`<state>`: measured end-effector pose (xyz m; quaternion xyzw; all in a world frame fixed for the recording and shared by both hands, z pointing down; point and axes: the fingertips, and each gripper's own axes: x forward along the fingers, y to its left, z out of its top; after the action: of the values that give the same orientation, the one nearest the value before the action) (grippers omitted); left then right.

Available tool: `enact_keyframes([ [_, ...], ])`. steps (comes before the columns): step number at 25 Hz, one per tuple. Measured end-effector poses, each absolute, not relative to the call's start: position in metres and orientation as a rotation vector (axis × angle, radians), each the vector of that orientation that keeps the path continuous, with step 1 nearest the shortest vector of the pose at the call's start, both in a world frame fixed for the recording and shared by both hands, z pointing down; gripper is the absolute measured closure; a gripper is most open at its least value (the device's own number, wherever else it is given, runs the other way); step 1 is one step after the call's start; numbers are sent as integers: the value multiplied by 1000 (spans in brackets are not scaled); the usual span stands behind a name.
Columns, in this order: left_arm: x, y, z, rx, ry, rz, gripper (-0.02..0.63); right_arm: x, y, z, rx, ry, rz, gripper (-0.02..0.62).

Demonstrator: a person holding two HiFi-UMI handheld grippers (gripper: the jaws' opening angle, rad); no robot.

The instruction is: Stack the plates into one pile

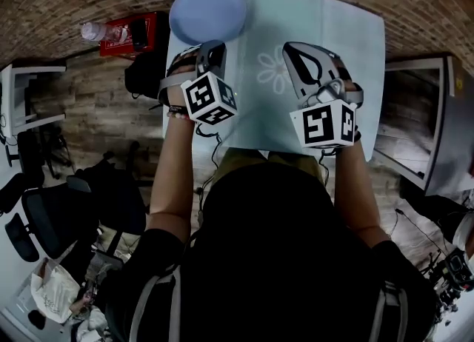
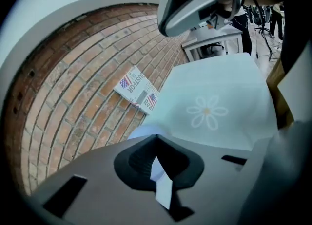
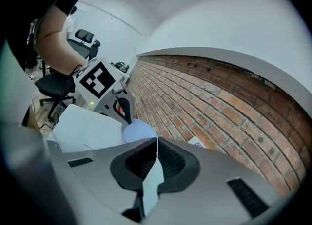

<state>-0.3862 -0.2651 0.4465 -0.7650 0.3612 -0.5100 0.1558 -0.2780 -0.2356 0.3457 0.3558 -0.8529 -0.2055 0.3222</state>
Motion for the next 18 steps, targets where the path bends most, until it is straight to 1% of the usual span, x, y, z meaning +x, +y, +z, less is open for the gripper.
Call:
enact_keyframes([
  [11, -286, -217, 376, -2262, 1092, -1280, 584, -193, -203, 321, 973, -2279, -562, 558],
  [18, -202, -183, 344, -2367, 1118, -1100, 584, -141, -179, 311, 984, -2310, -583, 560],
])
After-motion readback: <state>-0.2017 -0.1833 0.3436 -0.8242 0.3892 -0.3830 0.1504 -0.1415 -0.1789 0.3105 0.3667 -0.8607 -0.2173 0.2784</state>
